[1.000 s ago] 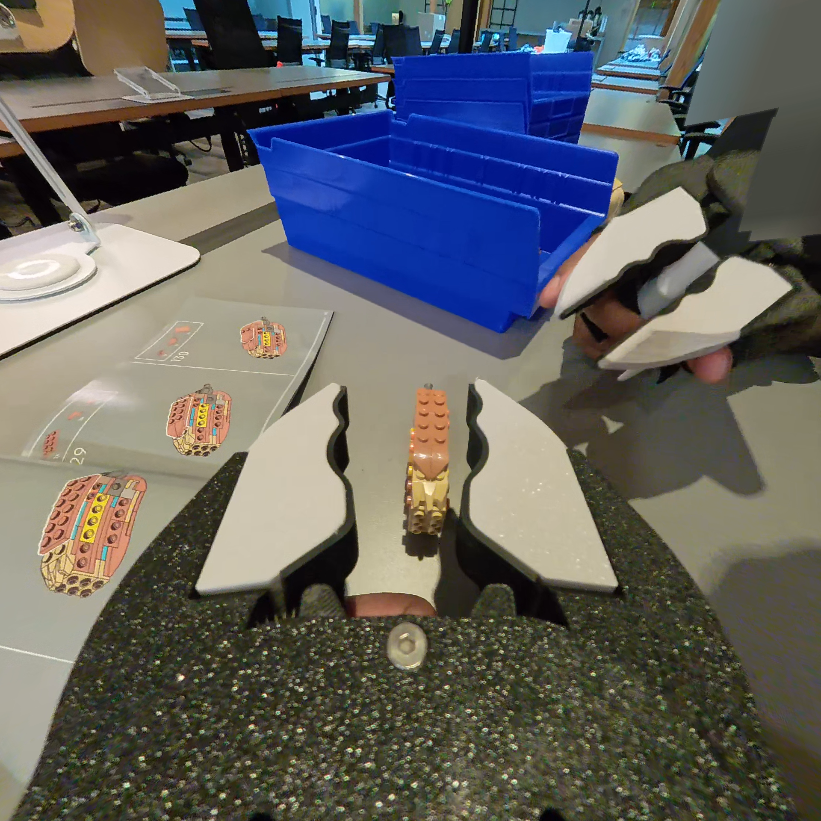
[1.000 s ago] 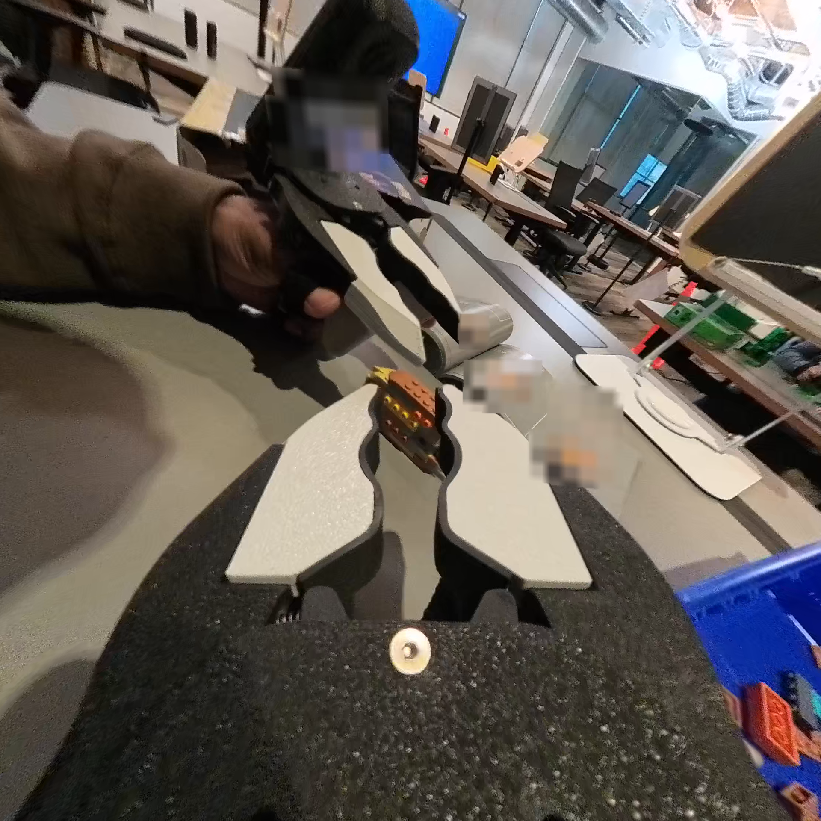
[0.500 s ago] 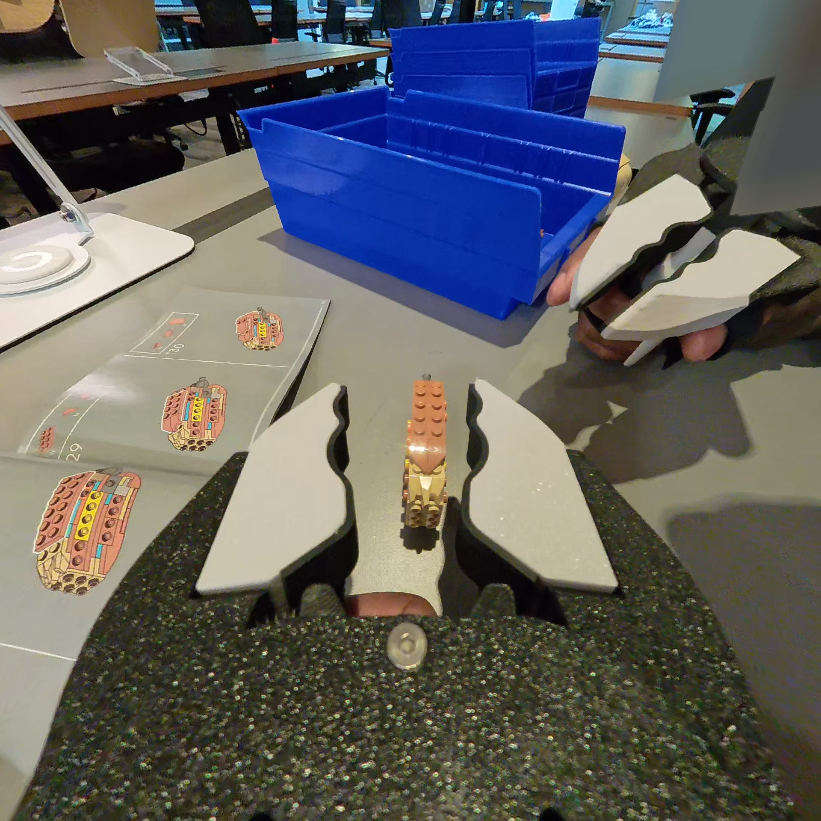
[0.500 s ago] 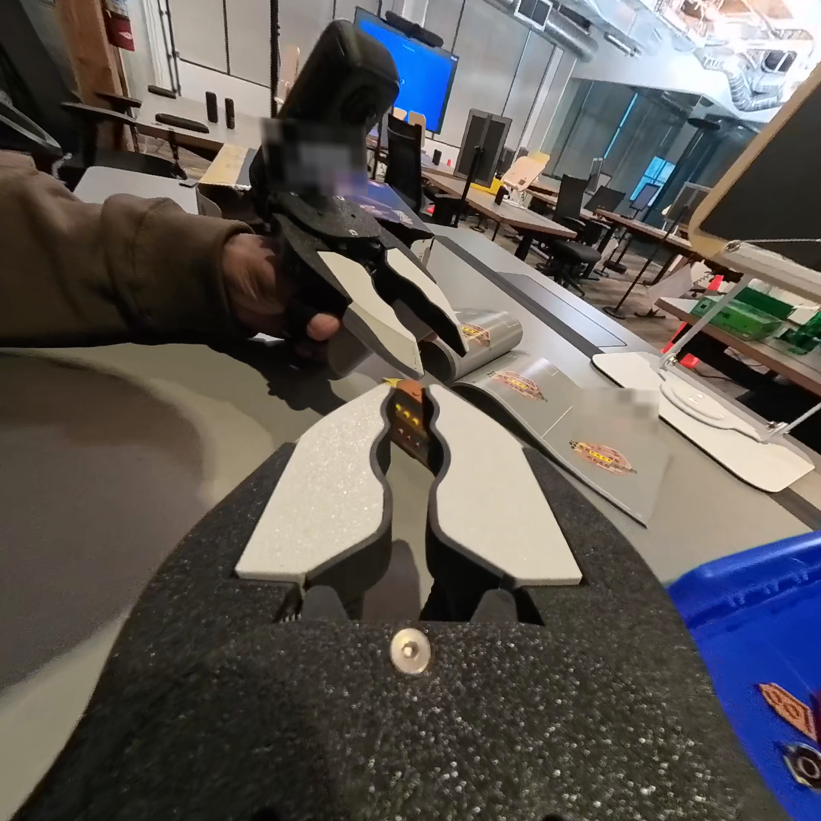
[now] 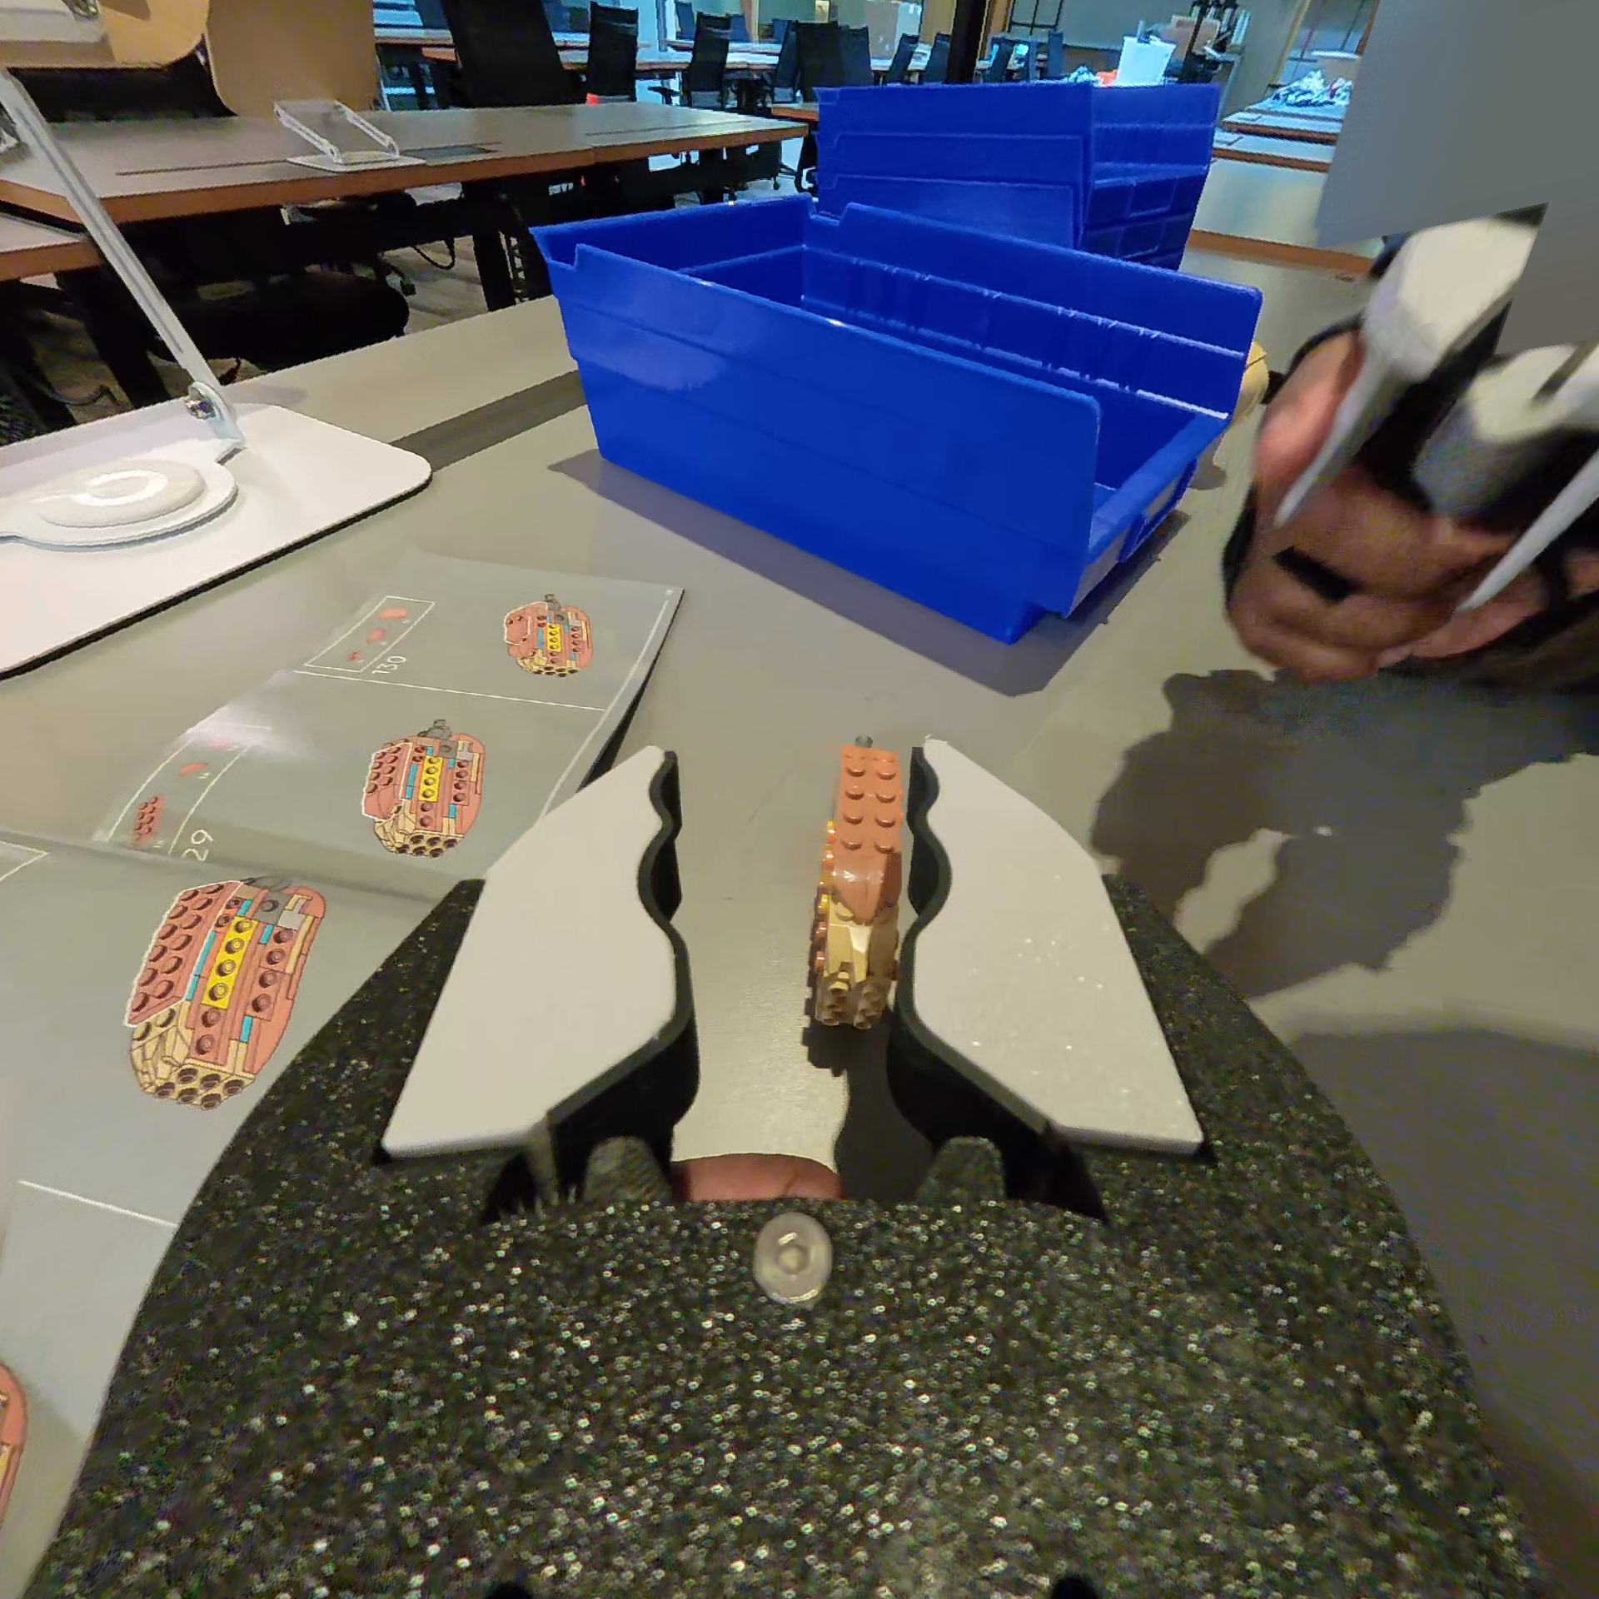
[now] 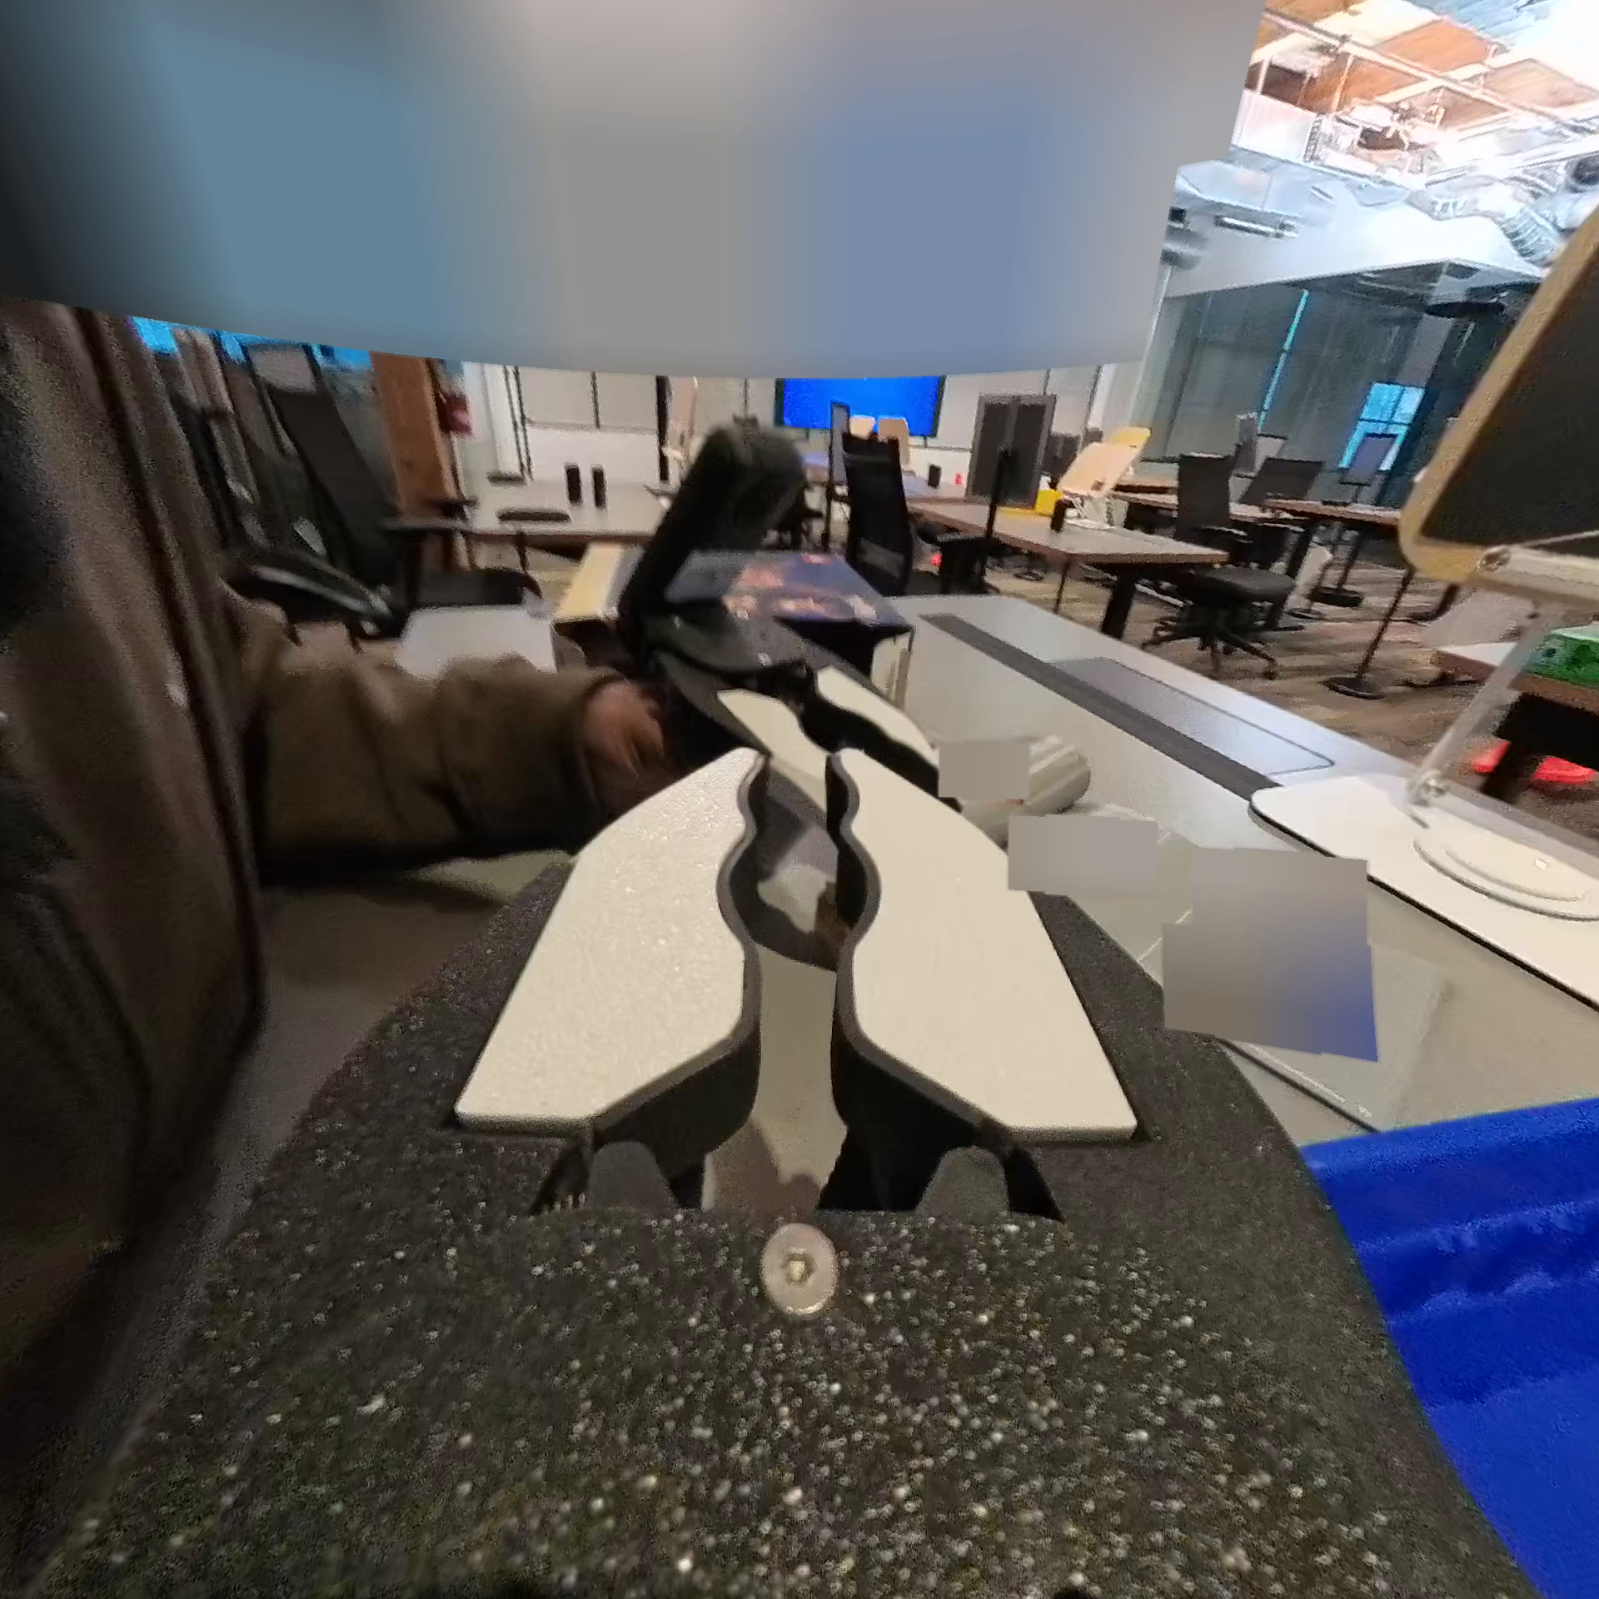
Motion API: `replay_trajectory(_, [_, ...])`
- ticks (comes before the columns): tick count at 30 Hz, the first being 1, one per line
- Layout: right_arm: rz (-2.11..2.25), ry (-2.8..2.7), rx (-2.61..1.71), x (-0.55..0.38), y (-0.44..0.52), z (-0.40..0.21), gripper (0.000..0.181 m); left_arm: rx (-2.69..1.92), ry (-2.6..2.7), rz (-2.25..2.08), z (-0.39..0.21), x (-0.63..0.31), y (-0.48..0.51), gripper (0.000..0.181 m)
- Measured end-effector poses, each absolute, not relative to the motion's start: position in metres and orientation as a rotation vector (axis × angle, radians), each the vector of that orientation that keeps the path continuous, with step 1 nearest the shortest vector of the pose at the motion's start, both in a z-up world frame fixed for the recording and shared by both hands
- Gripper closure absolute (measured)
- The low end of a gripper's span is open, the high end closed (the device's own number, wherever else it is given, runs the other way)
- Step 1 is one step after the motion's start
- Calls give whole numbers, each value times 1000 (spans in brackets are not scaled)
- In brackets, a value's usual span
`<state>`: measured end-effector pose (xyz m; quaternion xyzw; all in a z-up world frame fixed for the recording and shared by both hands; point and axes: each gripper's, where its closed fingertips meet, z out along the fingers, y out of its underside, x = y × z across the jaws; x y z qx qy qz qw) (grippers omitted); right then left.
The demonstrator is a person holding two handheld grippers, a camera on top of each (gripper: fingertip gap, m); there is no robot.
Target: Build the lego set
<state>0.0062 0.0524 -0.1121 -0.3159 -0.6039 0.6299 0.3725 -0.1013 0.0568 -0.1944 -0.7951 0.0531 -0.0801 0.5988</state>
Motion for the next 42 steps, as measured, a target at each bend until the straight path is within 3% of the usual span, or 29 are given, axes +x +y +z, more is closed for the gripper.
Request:
replay_trajectory(3, [1552, -1596, -825, 21, 86, -79, 170, -1835, 116, -187, -192, -101, 57, 130])
replay_trajectory(7, [1117, -1746, -1032, 0, 192, -61, 167, -1820, 128, -192, -186, -96, 57, 131])
replay_trajectory(13, [782, -2034, -1357, -42, 300, -120, 161, -1827, 144, -166, -184, -94, 55, 131])
replay_trajectory(19, [231, -2214, -1381, -53, 361, -172, 160, -1832, 127, -161, -182, -98, 52, 131])
replay_trajectory(27, [176, -2460, -1603, -43, 367, -223, 158, -1855, 138, -182, -186, -91, 53, 131])
replay_trajectory(42, [139, -2474, -1781, -49, 369, -256, 152, -1874, 146, -170, -190, -91, 54, 132])
